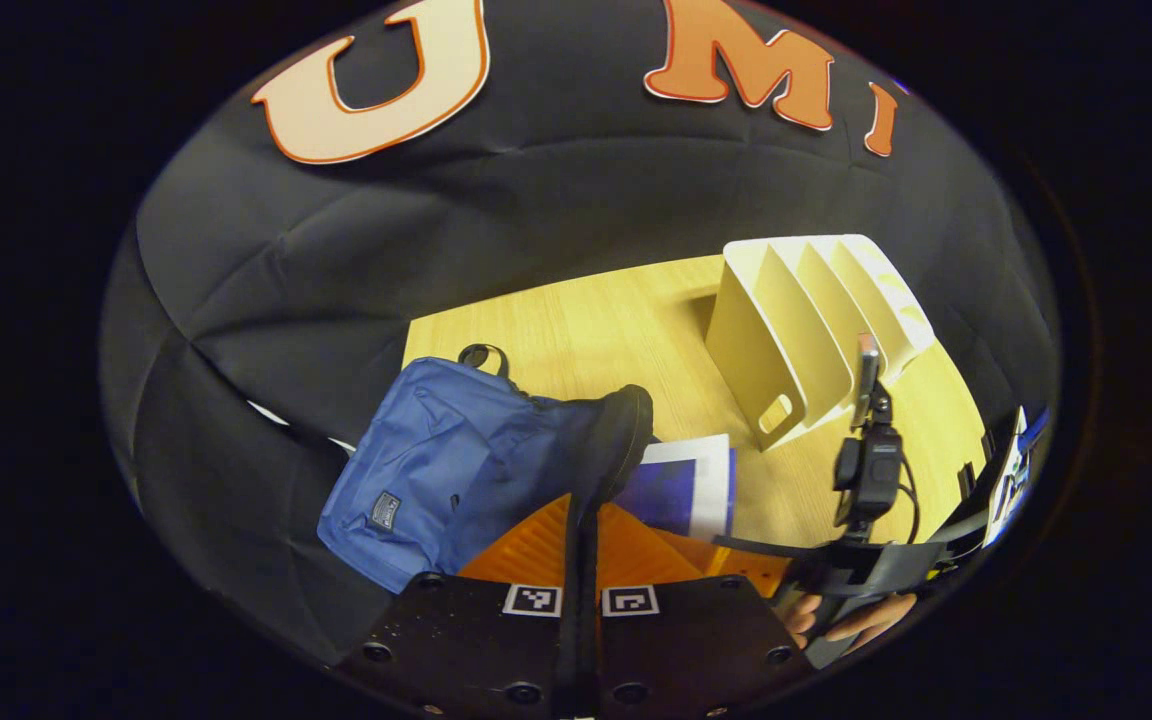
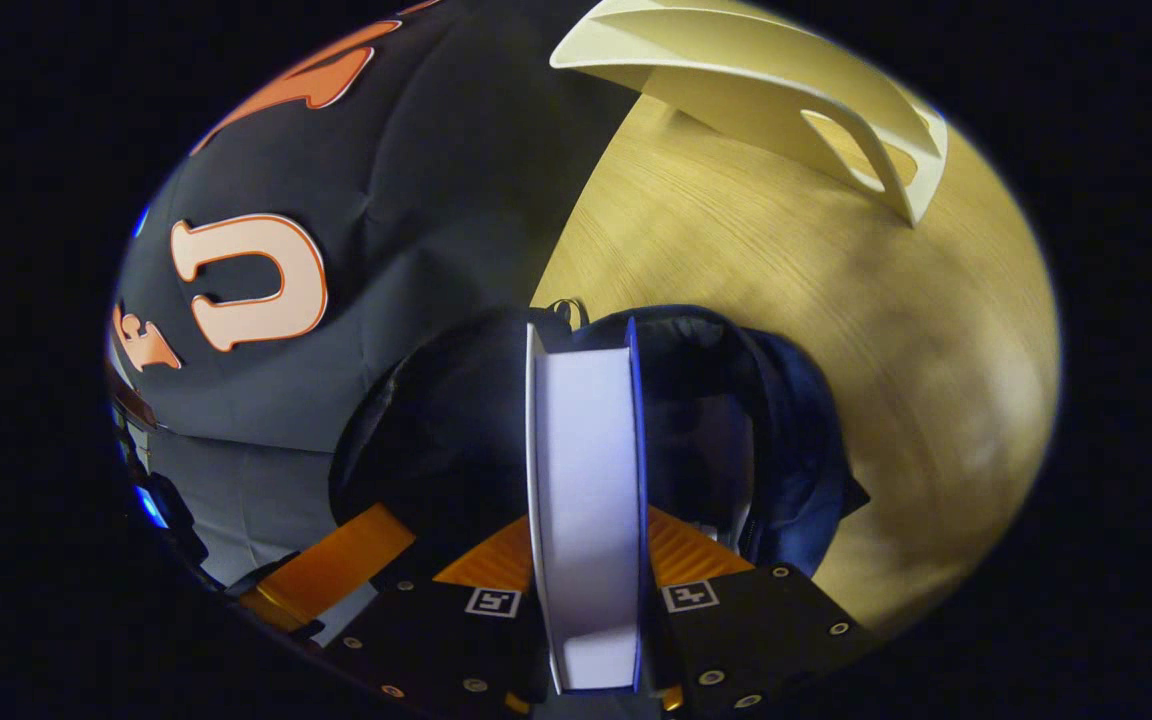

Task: Open the schoolbag, grab two books from the bookshelf and put them into the schoolbag.

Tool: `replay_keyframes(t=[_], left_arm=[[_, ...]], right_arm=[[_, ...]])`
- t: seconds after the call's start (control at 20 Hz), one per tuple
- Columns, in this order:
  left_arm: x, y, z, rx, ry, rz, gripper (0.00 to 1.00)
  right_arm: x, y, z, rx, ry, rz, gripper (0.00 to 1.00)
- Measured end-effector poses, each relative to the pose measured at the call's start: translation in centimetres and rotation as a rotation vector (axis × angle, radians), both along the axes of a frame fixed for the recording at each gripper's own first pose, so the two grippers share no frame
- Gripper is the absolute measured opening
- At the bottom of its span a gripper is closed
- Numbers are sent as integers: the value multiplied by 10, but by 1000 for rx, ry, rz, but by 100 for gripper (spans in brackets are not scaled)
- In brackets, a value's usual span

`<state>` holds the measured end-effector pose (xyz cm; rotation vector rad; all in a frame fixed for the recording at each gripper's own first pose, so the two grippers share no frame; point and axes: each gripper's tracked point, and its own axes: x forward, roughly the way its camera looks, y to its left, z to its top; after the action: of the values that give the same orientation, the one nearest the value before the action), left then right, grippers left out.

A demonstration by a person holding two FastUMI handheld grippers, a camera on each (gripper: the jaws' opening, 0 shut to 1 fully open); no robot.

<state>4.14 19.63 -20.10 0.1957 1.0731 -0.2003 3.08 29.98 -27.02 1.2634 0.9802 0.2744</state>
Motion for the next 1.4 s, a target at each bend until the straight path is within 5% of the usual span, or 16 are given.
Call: replay_keyframes(t=[0.8,0.85,1.0,1.05,1.1,1.15,1.2,1.25,1.3,1.35,1.4], left_arm=[[-11,-12,-1,-11,19,-39,1],[-12,-12,0,-11,20,-35,1],[-11,-9,0,-18,23,-26,0],[-10,-8,0,-15,20,-22,0],[-10,-7,0,-18,19,-19,1],[-9,-5,1,-19,13,-15,1],[-8,-6,2,-23,9,-14,0],[-7,-4,3,-22,6,-10,1],[-9,-3,2,-27,7,-8,0],[-8,-2,1,-30,6,-2,0],[-9,-2,1,-37,8,3,0]], right_arm=[[23,49,-25,84,-7,3,37],[24,55,-28,110,12,14,48],[18,56,-35,112,85,34,34],[15,53,-38,87,93,41,49],[14,48,-37,79,99,42,41],[15,44,-33,83,104,39,58],[13,34,-29,72,102,34,63],[11,23,-29,40,108,32,52],[9,12,-28,8,101,33,94],[6,-1,-31,-35,102,43,80],[2,-12,-31,-62,102,47,84]])
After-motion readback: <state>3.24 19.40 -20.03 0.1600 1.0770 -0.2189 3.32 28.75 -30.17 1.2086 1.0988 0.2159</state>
